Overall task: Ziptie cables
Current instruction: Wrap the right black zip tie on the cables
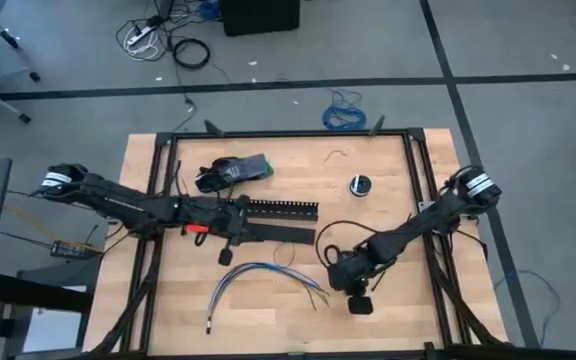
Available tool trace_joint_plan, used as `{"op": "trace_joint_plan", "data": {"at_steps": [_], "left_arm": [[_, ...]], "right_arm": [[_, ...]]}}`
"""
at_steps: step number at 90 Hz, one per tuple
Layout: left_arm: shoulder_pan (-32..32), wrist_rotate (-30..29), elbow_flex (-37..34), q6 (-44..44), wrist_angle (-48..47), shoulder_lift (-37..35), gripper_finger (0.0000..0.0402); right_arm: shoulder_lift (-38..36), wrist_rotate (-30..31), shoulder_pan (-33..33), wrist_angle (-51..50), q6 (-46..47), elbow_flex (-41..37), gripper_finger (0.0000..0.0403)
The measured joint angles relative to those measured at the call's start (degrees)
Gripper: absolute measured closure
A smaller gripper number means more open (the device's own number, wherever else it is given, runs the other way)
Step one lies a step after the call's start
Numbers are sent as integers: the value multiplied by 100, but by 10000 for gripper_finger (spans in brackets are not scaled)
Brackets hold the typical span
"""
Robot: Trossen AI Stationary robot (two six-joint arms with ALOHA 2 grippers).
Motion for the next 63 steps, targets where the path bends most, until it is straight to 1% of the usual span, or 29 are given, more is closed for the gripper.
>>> {"op": "trace_joint_plan", "data": {"at_steps": [7,16,28,35,40,49,63], "left_arm": [[-7,11,0,223,50,141,359],[-8,6,0,344,190,359,329],[-8,-78,0,353,560,626,273],[-8,-184,0,357,790,725,241],[-8,-248,2,348,793,737,221],[-8,-416,2,342,787,740,195],[-8,-439,2,355,762,740,179]], "right_arm": [[35,-78,-2,-72,-51,43,390],[37,-57,32,-659,-412,291,375],[30,261,104,-1736,-1190,781,346],[33,497,270,-2233,-1700,921,325],[37,755,390,-2609,-1889,940,311],[41,884,558,-2996,-2103,833,287],[50,1067,705,-3106,-2293,605,260]]}}
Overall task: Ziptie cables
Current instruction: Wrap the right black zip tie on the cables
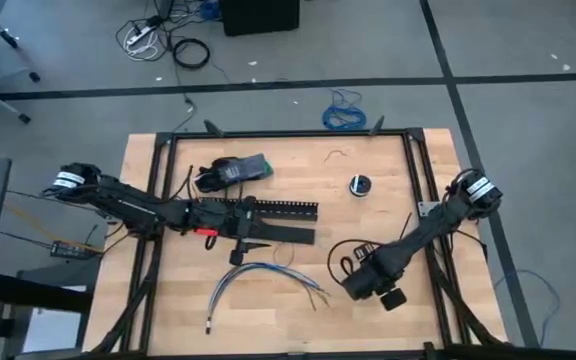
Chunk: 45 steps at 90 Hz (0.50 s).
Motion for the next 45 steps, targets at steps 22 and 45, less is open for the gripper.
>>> {"op": "trace_joint_plan", "data": {"at_steps": [22,45], "left_arm": [[0,-2,0,-7,19,0,178],[-2,-4,0,-15,35,0,178]], "right_arm": [[0,-129,8,85,-52,-360,248],[-2,-246,12,465,14,-608,262]]}}
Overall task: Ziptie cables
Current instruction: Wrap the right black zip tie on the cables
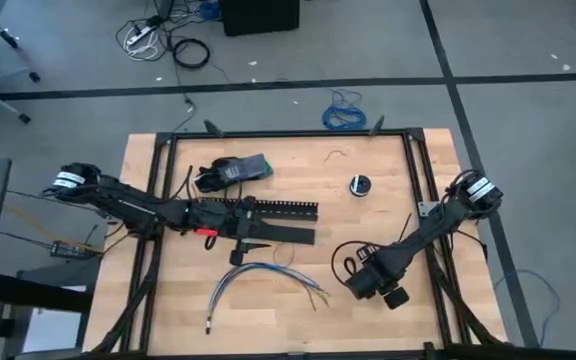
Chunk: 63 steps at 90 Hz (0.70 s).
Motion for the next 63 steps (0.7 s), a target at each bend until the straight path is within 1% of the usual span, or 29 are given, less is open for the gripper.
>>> {"op": "trace_joint_plan", "data": {"at_steps": [16,22,28,37,42,47,63], "left_arm": [[-13,0,0,-22,-12,0,178],[-13,0,0,-24,-27,0,178],[-13,0,0,-24,-31,0,178],[-13,0,0,-24,3,0,178],[-13,0,0,-24,2,-2,178],[-13,0,0,-26,4,-2,178],[-13,4,0,-127,40,-2,178]], "right_arm": [[-21,-233,-2,436,193,-302,267],[-22,-239,-4,448,288,-311,278],[-24,-210,-7,426,382,-277,306],[6,-253,0,536,413,-91,376],[-2,-275,4,596,426,63,392],[0,-175,4,552,484,213,396],[0,489,-4,386,489,869,402]]}}
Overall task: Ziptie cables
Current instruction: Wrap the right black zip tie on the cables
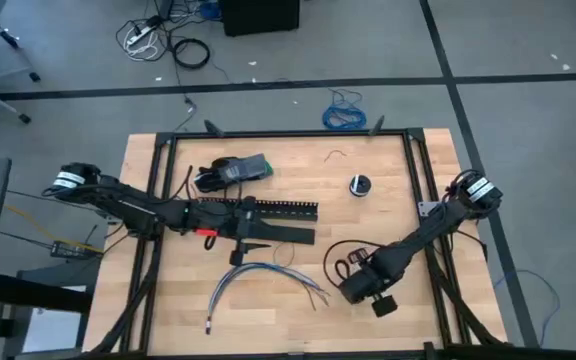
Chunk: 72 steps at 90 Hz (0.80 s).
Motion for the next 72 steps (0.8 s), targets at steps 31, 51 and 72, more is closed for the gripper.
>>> {"op": "trace_joint_plan", "data": {"at_steps": [31,51,72], "left_arm": [[-9,522,0,-299,81,0,178],[-11,866,0,-351,146,-2,178],[-11,879,-2,-612,1012,-2,178]], "right_arm": [[-260,2054,53,-1053,204,1145,402],[-961,3919,445,-1360,1087,1145,402],[-1132,6387,969,-1121,1445,953,403]]}}
